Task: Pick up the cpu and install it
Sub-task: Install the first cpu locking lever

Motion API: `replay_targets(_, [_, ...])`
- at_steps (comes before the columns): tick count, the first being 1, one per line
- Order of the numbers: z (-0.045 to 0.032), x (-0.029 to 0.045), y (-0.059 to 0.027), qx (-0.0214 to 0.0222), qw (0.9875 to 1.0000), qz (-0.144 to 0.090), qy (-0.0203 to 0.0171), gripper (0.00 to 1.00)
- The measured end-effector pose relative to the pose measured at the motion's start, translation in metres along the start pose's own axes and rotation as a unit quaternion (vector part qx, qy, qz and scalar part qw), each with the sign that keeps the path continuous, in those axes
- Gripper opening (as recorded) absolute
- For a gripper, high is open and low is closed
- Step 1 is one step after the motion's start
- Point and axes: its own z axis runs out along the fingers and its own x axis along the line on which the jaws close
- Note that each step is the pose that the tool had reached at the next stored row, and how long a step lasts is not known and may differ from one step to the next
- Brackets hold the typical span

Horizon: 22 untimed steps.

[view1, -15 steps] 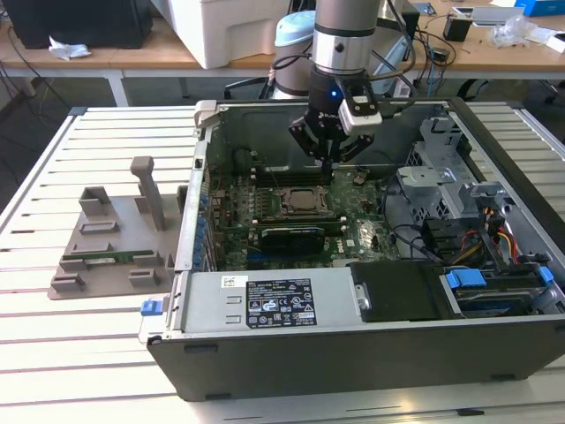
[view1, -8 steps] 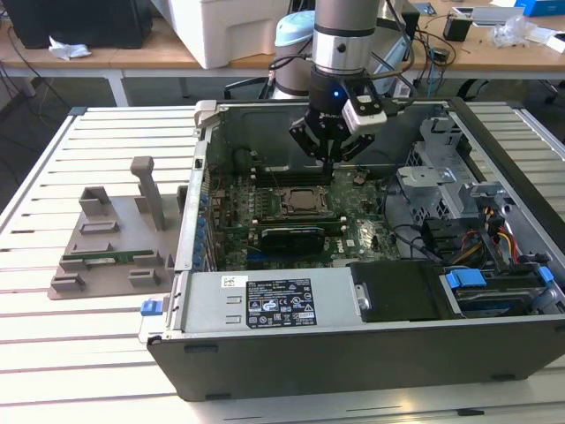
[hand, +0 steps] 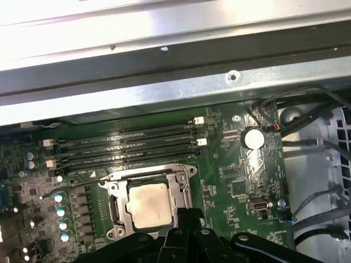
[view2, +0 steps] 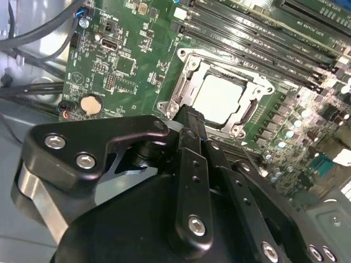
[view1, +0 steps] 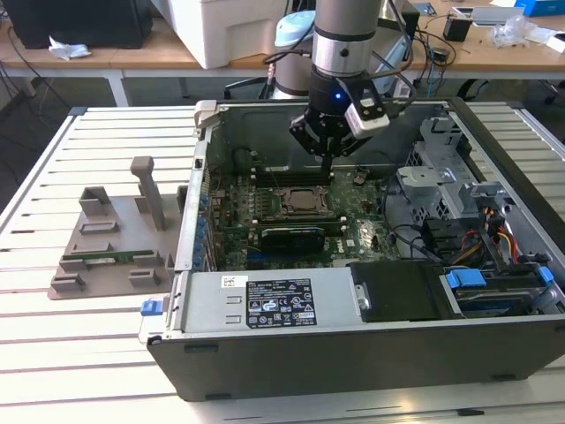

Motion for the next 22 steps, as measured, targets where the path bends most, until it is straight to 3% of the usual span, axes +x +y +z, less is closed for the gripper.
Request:
replay_targets(9, [0.0000, 0.0000, 0.0000, 0.0000, 0.9991, -0.043, -0.0007, 0.11])
replay_targets(14, [0.0000, 0.0000, 0.0000, 0.0000, 0.9971, -0.076, -0.0012, 0.11])
replay_targets(22, [0.0000, 0.0014, -0.0002, 0.0002, 0.9969, -0.079, -0.0013, 0.11])
